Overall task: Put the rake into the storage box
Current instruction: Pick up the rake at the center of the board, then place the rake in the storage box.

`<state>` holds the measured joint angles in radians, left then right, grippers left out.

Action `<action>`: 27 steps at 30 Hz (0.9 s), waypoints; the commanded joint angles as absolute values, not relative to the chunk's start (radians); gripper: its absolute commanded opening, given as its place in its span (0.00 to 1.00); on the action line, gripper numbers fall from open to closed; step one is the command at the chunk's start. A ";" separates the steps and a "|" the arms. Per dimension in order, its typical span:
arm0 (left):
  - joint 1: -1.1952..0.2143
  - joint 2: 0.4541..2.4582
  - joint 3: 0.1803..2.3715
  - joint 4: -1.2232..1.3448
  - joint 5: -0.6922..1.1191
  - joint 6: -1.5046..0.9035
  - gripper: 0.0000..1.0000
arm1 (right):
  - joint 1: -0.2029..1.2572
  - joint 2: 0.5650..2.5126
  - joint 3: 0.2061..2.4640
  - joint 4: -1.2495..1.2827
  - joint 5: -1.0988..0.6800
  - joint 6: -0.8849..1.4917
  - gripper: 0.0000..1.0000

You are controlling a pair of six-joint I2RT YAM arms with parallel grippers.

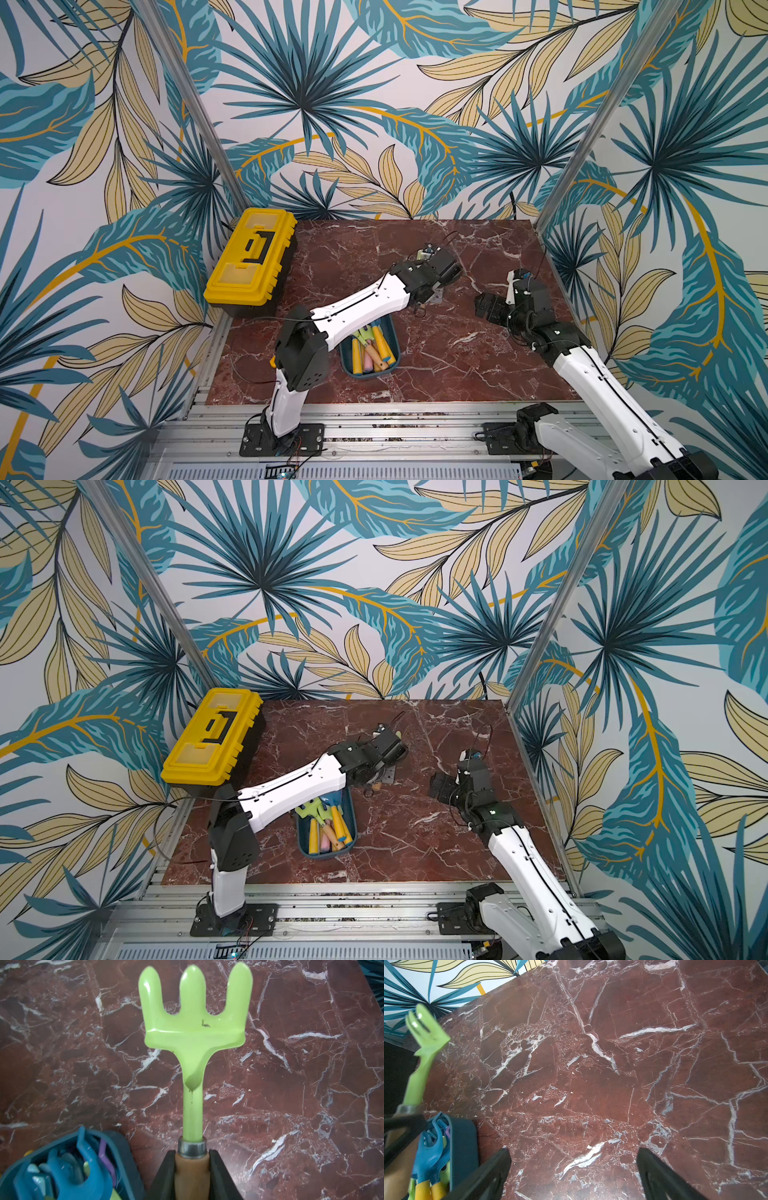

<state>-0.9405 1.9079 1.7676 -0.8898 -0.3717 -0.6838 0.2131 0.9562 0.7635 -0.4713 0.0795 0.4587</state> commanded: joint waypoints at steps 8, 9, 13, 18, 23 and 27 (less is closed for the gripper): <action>-1.038 1.488 1.289 -0.901 -0.466 -0.969 0.09 | 0.213 0.999 0.742 -0.472 0.085 0.444 0.99; -1.047 1.459 1.246 -0.900 -0.468 -0.989 0.09 | 0.213 1.002 0.741 -0.471 0.082 0.445 0.99; -1.084 1.355 1.125 -0.926 -0.493 -1.086 0.09 | 0.213 1.017 0.742 -0.466 0.073 0.445 0.99; -1.115 1.249 1.016 -0.961 -0.512 -1.175 0.08 | 0.213 1.038 0.742 -0.461 0.063 0.448 0.99; -1.124 1.190 0.928 -0.936 -0.497 -1.227 0.08 | 0.213 1.052 0.747 -0.458 0.052 0.448 0.99; -1.126 1.180 0.891 -0.918 -0.499 -1.239 0.08 | 0.213 1.053 0.747 -0.457 0.047 0.448 0.99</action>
